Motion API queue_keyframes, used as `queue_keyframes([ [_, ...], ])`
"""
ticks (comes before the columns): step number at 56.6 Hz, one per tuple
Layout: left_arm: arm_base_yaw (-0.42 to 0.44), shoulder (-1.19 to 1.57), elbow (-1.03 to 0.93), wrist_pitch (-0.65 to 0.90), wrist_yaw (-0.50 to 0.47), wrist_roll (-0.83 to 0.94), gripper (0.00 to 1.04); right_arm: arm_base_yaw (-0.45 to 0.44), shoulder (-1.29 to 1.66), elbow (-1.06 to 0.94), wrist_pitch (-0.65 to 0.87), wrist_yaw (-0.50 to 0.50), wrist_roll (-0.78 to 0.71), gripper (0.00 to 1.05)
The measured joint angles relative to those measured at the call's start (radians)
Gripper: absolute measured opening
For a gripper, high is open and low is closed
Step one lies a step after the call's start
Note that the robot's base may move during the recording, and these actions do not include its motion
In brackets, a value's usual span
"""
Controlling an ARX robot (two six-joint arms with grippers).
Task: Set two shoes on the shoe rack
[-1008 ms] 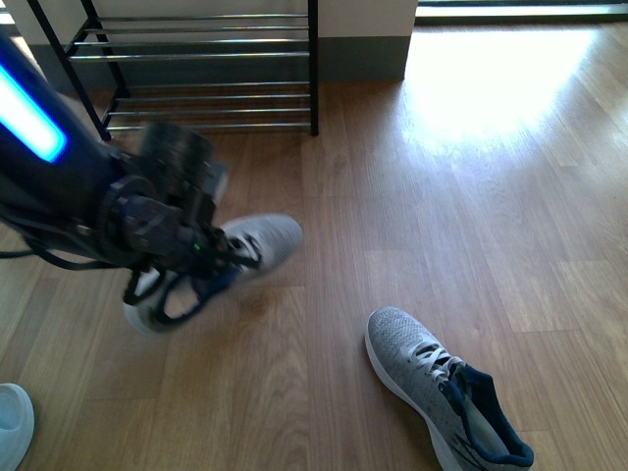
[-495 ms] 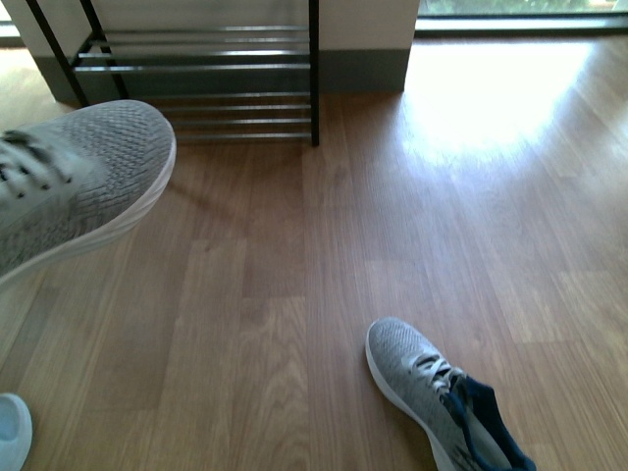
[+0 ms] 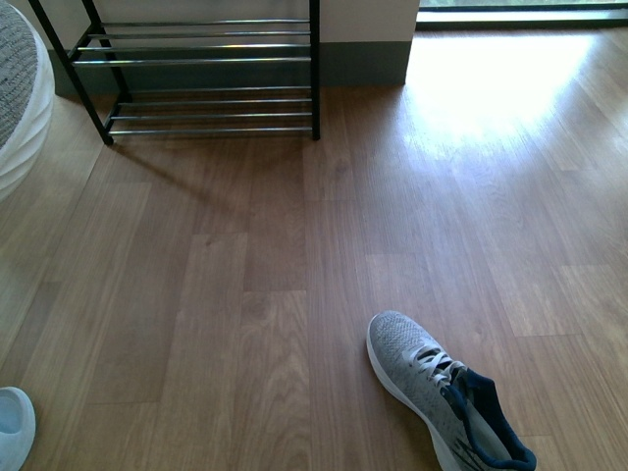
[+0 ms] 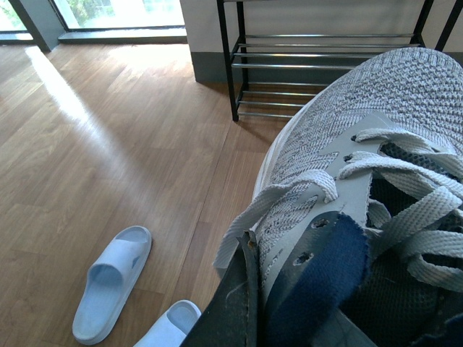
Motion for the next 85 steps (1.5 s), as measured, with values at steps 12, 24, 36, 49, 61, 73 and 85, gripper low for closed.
queue_keyframes([
  [12, 0.0, 0.0, 0.0, 0.0, 0.002, -0.003, 0.02, 0.0, 0.0, 0.0, 0.0, 0.002, 0.0, 0.96],
  [24, 0.0, -0.001, -0.001, -0.002, -0.016, -0.005, 0.02, 0.0, 0.0, 0.0, 0.0, -0.005, 0.0, 0.96],
  [36, 0.0, -0.001, -0.001, -0.002, -0.003, -0.006, 0.02, 0.0, 0.0, 0.0, 0.0, -0.002, 0.0, 0.96],
  [49, -0.001, -0.001, -0.001, -0.002, -0.008, -0.006, 0.02, -0.033, 0.451, 0.078, 0.167, -0.385, 0.055, 0.96],
  [61, -0.001, -0.001, -0.001, -0.002, -0.003, -0.006, 0.02, 0.056, 1.283, 0.216, 0.557, -0.257, -0.188, 0.96],
  [73, -0.001, -0.001, -0.001, -0.002, -0.005, -0.006, 0.02, 0.052, 1.959, 0.395, 0.666, -0.206, -0.346, 0.96],
  [85, -0.001, -0.001, -0.001, -0.002, -0.004, -0.006, 0.02, -0.004, 2.253, 0.525, 0.644, -0.177, -0.444, 0.96],
])
